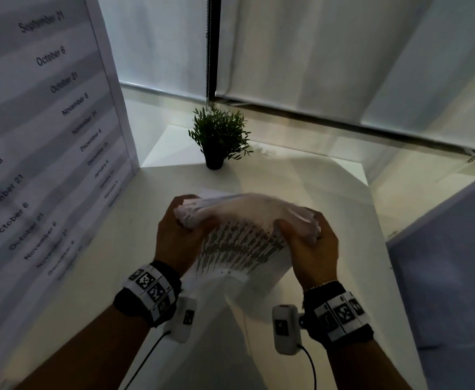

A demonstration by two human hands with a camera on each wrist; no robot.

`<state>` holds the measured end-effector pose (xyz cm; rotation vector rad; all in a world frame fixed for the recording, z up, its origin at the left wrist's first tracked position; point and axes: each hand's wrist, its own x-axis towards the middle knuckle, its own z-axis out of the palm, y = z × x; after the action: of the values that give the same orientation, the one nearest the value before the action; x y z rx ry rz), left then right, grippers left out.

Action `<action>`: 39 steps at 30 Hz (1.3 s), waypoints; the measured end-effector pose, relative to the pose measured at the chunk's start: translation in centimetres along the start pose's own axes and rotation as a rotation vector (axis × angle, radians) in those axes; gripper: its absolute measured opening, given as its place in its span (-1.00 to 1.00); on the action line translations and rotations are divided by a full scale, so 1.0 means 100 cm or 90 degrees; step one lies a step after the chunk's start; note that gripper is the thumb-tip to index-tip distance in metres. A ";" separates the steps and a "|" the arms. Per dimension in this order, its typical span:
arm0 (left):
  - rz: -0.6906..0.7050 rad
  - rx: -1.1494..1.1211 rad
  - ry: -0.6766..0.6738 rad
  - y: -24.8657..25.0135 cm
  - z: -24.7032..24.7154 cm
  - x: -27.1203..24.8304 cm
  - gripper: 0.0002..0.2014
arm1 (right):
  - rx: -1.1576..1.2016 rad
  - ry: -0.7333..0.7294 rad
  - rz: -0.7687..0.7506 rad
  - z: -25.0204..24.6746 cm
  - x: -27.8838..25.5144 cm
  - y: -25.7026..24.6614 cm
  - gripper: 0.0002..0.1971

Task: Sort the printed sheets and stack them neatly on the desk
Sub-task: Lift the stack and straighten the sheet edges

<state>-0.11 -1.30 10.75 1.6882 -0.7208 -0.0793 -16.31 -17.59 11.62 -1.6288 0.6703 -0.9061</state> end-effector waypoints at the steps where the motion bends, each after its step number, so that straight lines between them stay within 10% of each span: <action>1: -0.035 -0.008 -0.028 -0.010 -0.002 -0.002 -0.49 | -0.002 0.000 0.023 0.000 -0.002 0.011 -0.51; 8: -0.182 -0.122 -0.076 -0.030 0.002 -0.010 -0.43 | 0.086 0.042 0.156 0.007 -0.001 0.045 -0.09; 19: -0.267 -0.085 -0.020 -0.033 0.002 0.014 -0.88 | -0.017 -0.054 0.247 0.013 -0.011 0.068 -0.80; 28: -0.491 -0.157 0.014 -0.119 -0.009 -0.011 -0.20 | -0.302 -0.261 0.358 0.005 -0.054 0.141 -0.91; 32: -0.424 -0.163 -0.010 -0.087 -0.015 -0.005 -0.45 | -0.221 -0.220 0.367 0.007 -0.054 0.126 -0.89; 35: -0.347 -0.198 0.023 -0.054 -0.019 0.009 -0.70 | -0.131 -0.183 0.283 0.010 -0.040 0.096 -0.51; 39: -0.210 -0.223 0.095 -0.019 -0.012 0.014 -0.64 | -0.101 -0.080 0.224 0.013 -0.019 0.079 -0.77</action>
<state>2.31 -0.85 9.75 1.4421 -0.2914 -0.2913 -16.01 -17.19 3.34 -1.6238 0.9230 -0.5020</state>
